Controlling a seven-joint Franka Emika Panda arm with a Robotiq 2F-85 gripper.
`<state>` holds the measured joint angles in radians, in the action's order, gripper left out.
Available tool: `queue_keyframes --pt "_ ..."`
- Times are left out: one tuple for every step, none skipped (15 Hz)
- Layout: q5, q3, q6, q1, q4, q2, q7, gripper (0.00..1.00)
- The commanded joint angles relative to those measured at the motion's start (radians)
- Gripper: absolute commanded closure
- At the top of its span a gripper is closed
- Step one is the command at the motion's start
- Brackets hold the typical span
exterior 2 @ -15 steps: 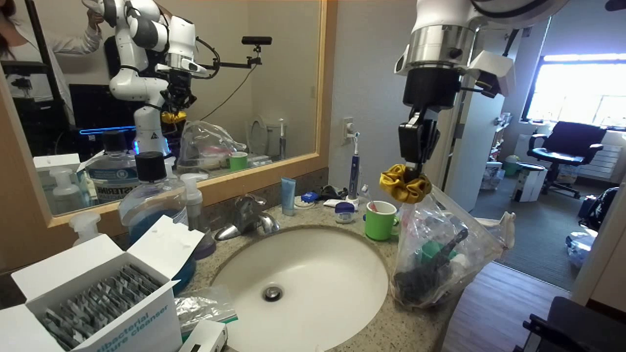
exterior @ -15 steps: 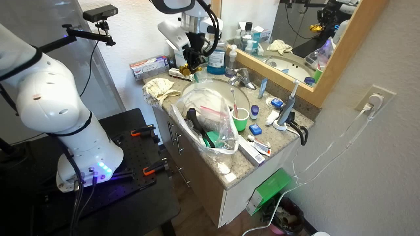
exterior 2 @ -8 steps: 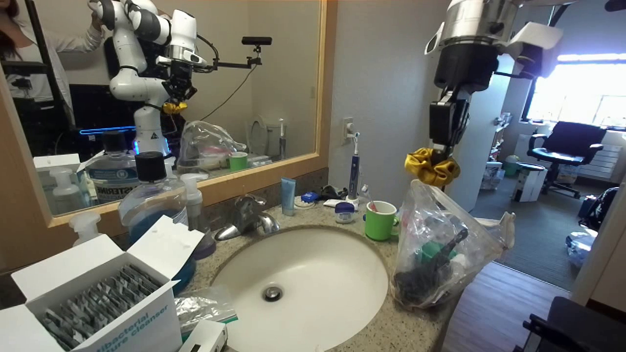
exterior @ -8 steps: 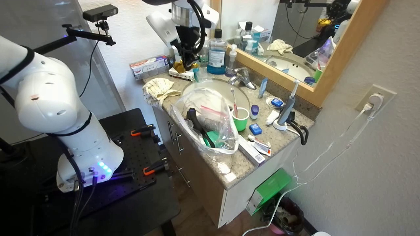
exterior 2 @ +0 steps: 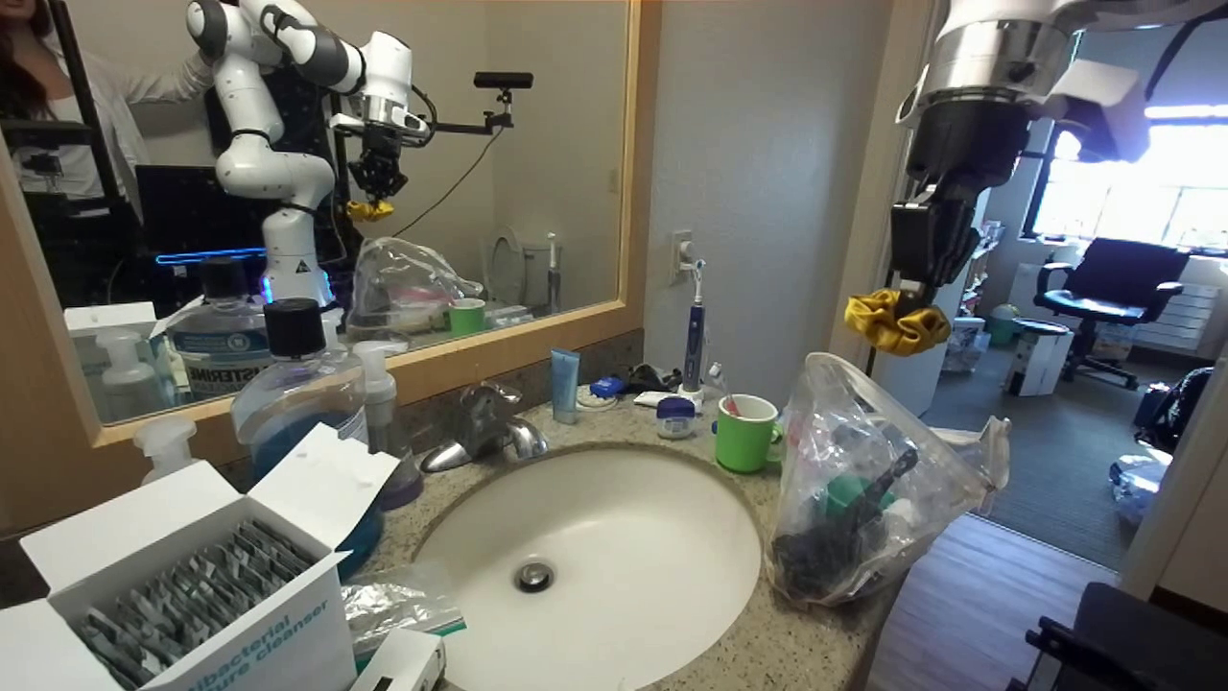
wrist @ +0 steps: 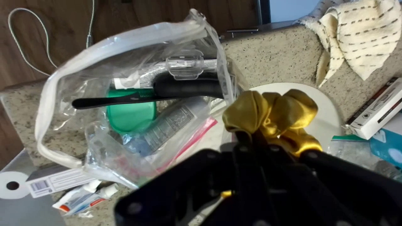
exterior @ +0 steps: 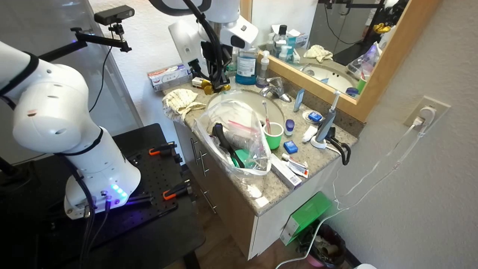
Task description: Pick up the hair ribbon and put it in the plastic
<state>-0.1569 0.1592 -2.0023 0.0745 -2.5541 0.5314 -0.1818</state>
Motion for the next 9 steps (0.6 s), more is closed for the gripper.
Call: queue_keyframes --pt "0.013 0.007 0.016 0.032 0.025 -0.020 0.037 0.99" --pt "0.006 0.013 0.004 0.031 0.024 -0.028 0.027 0.99" --pt "0.000 0.020 -0.010 0.029 0.020 -0.037 0.013 0.99" --pt "-0.002 0.022 -0.019 0.028 0.020 -0.050 0.012 0.99" --pt "-0.003 0.025 -0.022 0.029 0.020 -0.064 0.014 0.99" --pt "-0.001 0.027 -0.027 0.031 0.019 -0.074 0.015 0.99" --pt "0.000 0.032 -0.032 0.035 0.018 -0.089 0.012 0.99" --pt "0.001 0.037 -0.033 0.039 0.020 -0.105 0.012 0.99" --pt "0.003 0.045 -0.032 0.043 0.024 -0.121 0.008 0.99"
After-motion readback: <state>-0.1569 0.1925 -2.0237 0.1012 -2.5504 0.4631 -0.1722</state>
